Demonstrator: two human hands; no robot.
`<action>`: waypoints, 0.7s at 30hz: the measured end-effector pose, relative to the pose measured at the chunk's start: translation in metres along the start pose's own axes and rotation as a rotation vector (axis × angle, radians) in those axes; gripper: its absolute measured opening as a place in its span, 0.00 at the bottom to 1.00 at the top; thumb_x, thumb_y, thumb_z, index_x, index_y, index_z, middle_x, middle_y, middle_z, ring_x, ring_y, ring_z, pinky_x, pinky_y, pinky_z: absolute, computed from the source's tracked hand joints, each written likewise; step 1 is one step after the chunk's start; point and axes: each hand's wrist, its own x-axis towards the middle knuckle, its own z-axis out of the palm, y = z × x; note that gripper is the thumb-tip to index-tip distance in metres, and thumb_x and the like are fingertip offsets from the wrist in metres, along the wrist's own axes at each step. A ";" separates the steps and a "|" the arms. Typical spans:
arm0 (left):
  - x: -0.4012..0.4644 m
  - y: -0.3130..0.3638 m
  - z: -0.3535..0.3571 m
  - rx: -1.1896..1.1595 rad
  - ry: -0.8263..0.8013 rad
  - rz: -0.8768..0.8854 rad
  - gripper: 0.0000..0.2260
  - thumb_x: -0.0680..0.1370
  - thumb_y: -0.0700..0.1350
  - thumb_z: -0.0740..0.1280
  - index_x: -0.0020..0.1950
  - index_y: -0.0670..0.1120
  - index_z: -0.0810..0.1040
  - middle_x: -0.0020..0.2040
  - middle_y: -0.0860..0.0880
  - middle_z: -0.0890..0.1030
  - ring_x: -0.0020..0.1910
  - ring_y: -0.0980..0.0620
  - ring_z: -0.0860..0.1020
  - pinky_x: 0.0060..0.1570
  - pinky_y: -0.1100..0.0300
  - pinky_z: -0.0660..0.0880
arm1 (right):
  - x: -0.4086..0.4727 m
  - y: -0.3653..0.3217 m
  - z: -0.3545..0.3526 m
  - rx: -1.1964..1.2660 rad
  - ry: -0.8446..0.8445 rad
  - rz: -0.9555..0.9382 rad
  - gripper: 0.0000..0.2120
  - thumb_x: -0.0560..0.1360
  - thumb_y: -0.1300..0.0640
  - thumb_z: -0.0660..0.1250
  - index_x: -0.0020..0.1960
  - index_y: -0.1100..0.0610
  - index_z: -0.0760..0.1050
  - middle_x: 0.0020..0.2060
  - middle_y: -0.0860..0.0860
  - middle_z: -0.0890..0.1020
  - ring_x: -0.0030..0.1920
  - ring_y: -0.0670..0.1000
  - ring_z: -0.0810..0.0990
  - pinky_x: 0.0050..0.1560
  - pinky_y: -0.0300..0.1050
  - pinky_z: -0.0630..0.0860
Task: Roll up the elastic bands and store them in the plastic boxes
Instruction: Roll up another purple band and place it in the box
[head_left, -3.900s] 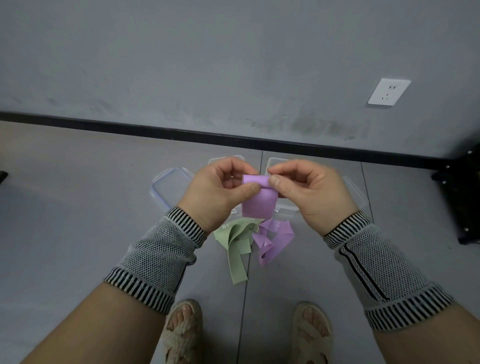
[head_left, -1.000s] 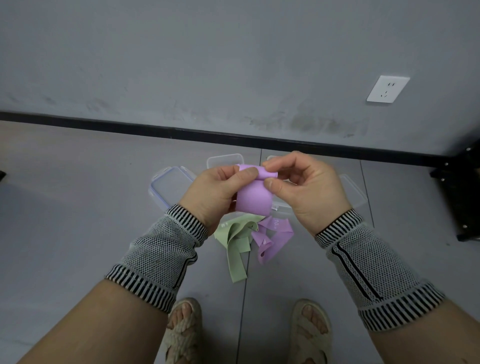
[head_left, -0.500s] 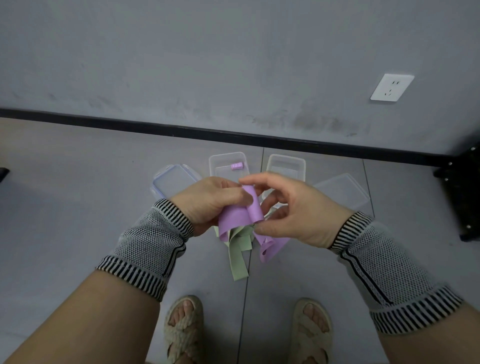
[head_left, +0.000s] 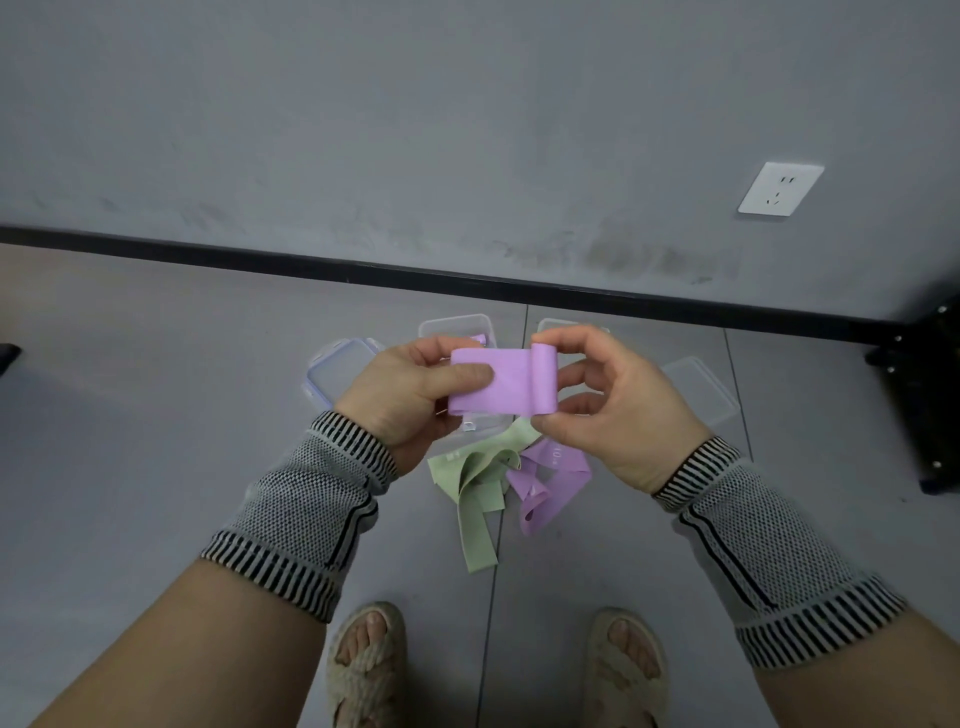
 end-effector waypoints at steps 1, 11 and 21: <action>0.000 0.000 0.002 -0.034 0.003 0.004 0.08 0.74 0.34 0.67 0.42 0.47 0.77 0.34 0.51 0.79 0.30 0.57 0.76 0.32 0.64 0.70 | 0.001 0.000 0.000 -0.015 0.017 -0.008 0.27 0.66 0.71 0.73 0.53 0.43 0.74 0.49 0.40 0.78 0.42 0.45 0.79 0.45 0.44 0.80; -0.004 0.000 0.015 -0.296 -0.025 0.002 0.07 0.76 0.32 0.63 0.48 0.44 0.74 0.34 0.47 0.81 0.31 0.53 0.81 0.28 0.62 0.78 | 0.002 0.004 0.005 -0.148 0.106 -0.096 0.28 0.66 0.68 0.74 0.53 0.41 0.71 0.57 0.45 0.77 0.53 0.45 0.79 0.52 0.49 0.80; -0.004 -0.009 0.029 0.013 0.142 0.221 0.25 0.57 0.44 0.77 0.51 0.48 0.72 0.52 0.41 0.78 0.45 0.45 0.80 0.47 0.51 0.80 | 0.004 0.015 0.010 -0.403 0.184 -0.225 0.27 0.66 0.65 0.74 0.63 0.51 0.74 0.54 0.47 0.73 0.47 0.45 0.76 0.50 0.39 0.77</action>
